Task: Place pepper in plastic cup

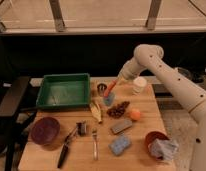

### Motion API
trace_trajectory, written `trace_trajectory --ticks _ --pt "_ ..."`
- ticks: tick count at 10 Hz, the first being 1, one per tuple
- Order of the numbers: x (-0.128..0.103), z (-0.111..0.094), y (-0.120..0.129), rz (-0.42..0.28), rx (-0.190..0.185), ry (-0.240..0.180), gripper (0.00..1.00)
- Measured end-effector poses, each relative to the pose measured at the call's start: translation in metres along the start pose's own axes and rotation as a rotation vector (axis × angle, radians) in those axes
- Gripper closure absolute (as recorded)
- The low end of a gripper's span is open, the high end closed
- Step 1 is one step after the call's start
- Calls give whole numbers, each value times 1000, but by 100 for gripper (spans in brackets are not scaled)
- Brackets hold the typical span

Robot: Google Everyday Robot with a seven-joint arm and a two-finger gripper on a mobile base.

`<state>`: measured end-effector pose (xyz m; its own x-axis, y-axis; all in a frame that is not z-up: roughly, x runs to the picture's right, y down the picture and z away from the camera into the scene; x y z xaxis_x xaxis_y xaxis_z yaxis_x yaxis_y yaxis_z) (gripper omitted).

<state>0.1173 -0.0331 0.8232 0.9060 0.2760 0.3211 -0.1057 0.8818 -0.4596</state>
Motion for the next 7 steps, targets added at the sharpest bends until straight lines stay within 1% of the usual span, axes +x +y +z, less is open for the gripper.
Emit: trace_trajectory --ticks 1,2,3,4,7 --pt "1 7 0 9 0 -16 69" --pt "3 11 -1 16 2 -22 60" --pt "5 13 -2 22 5 -26 52" --pt "9 15 -3 31 8 -27 47" --pt "14 24 -6 49 14 -29 46"
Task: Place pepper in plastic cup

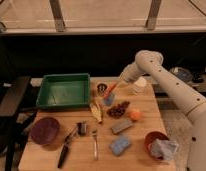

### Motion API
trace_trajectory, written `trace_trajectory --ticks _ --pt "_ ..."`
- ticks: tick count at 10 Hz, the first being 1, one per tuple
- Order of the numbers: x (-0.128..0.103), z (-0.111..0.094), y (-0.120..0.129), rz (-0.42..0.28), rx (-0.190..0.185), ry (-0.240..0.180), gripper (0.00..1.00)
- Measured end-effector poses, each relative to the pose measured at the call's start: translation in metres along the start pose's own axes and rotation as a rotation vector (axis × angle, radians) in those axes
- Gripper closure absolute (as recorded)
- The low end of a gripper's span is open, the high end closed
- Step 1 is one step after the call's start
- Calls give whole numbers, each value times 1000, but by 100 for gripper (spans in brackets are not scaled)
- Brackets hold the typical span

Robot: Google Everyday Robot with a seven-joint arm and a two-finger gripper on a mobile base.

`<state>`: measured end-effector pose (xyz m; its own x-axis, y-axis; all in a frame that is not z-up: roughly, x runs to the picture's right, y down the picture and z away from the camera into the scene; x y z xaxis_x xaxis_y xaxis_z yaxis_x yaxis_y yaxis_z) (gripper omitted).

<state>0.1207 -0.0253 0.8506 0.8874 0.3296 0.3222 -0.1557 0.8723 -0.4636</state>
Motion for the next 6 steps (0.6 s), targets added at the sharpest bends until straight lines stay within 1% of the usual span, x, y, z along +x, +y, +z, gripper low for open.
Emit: trace_trajectory --ticks 3,5,6 --pt "8 3 0 17 2 3 46" --pt "8 4 5 21 -1 -10 44" --pt "8 1 6 22 1 -19 43"
